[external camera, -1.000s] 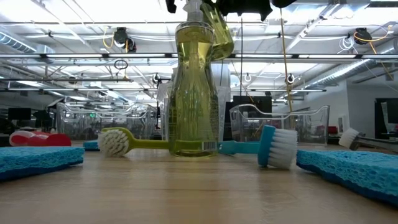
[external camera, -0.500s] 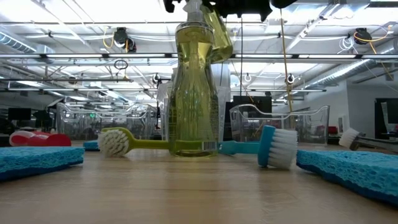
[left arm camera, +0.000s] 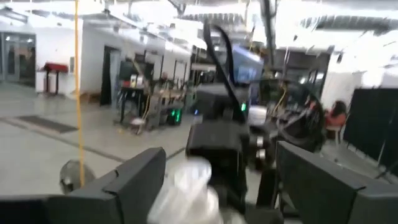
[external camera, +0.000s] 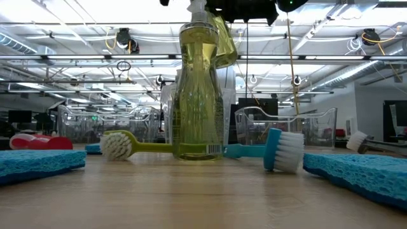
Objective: Pick & Place Kitchen Sink Supplies
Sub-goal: Put the green soap dispenser into the transparent white bin
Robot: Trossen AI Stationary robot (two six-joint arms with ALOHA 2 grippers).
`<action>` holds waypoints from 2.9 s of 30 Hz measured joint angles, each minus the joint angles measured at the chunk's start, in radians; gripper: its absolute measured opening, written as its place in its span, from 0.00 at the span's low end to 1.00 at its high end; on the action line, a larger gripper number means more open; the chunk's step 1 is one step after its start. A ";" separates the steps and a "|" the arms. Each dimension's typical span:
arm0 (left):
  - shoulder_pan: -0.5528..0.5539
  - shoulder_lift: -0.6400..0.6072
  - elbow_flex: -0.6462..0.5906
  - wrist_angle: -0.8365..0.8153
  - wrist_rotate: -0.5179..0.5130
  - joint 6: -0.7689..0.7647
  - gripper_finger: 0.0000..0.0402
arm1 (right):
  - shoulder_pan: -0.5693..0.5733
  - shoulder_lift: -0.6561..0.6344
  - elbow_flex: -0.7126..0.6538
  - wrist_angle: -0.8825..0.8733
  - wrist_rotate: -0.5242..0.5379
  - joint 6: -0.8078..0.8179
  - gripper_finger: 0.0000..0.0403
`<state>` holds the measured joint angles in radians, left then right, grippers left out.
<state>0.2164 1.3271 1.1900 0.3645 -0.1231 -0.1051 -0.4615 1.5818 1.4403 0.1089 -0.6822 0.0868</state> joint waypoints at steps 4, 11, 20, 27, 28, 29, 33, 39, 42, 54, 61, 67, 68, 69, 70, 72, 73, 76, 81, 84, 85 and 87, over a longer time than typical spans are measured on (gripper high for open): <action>-0.002 -0.038 0.000 -0.101 -0.014 0.000 0.77 | -0.017 0.000 0.000 0.045 0.001 0.000 0.47; -0.012 -0.088 -0.001 -0.354 -0.006 -0.063 0.76 | -0.050 -0.001 0.001 0.120 0.009 0.006 0.47; -0.016 -0.100 -0.001 -0.611 -0.008 -0.029 0.78 | -0.114 0.000 0.002 0.196 0.086 -0.012 0.47; 0.040 -0.133 -0.001 -0.652 -0.006 0.034 0.76 | -0.127 0.074 0.002 0.350 0.102 0.019 0.47; 0.051 -0.142 -0.001 -0.653 -0.006 0.044 0.76 | -0.129 0.088 0.003 0.359 0.105 0.022 0.47; 0.062 -0.151 -0.001 -0.653 -0.005 0.053 0.75 | -0.134 0.102 0.003 0.360 0.102 0.029 0.48; 0.112 -0.196 -0.001 -0.673 0.064 0.092 0.77 | -0.147 0.164 0.002 0.412 0.105 0.032 0.48; 0.161 -0.241 -0.054 -0.680 0.160 0.096 0.80 | -0.179 0.225 0.002 0.468 0.104 0.059 0.48; 0.177 -0.267 -0.100 -0.654 0.179 0.085 0.81 | -0.189 0.253 0.002 0.470 0.106 0.059 0.48; 0.235 -0.454 -0.346 -0.470 0.266 0.022 0.76 | -0.194 0.340 0.002 0.512 0.150 0.027 0.48; 0.236 -0.529 -0.416 -0.440 0.276 -0.003 0.78 | -0.200 0.352 0.002 0.482 0.209 -0.039 0.48; 0.236 -0.530 -0.420 -0.441 0.273 -0.002 0.81 | -0.198 0.351 0.002 0.438 0.240 -0.079 0.48; 0.236 -0.530 -0.420 -0.441 0.272 -0.001 0.81 | -0.198 0.351 0.002 0.437 0.240 -0.079 0.48; 0.236 -0.530 -0.420 -0.442 0.272 0.001 0.81 | -0.198 0.351 0.002 0.433 0.245 -0.080 0.48; 0.236 -0.530 -0.420 -0.442 0.272 0.002 0.81 | -0.196 0.351 0.002 0.427 0.262 -0.082 0.48; 0.236 -0.530 -0.420 -0.442 0.272 0.002 0.81 | -0.191 0.351 0.002 0.411 0.300 -0.113 0.48; 0.236 -0.530 -0.420 -0.443 0.272 0.003 0.80 | -0.190 0.351 0.002 0.404 0.313 -0.127 0.48; 0.236 -0.530 -0.420 -0.446 0.272 0.003 0.79 | -0.191 0.351 0.002 0.401 0.317 -0.133 0.48; 0.236 -0.529 -0.420 -0.451 0.271 -0.003 0.77 | -0.191 0.351 0.002 0.391 0.346 -0.135 0.48; 0.236 -0.529 -0.420 -0.451 0.270 -0.006 0.77 | -0.192 0.351 -0.018 0.425 0.350 -0.131 0.48; 0.236 -0.529 -0.420 -0.451 0.270 -0.006 0.78 | -0.191 0.351 -0.027 0.440 0.351 -0.125 0.48; 0.236 -0.529 -0.420 -0.451 0.270 -0.006 0.79 | -0.192 0.351 -0.045 0.467 0.362 -0.102 0.48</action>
<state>0.4522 0.7979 0.7696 -0.0868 0.1473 -0.1112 -0.6533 1.9327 1.3956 0.5755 -0.3206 -0.0156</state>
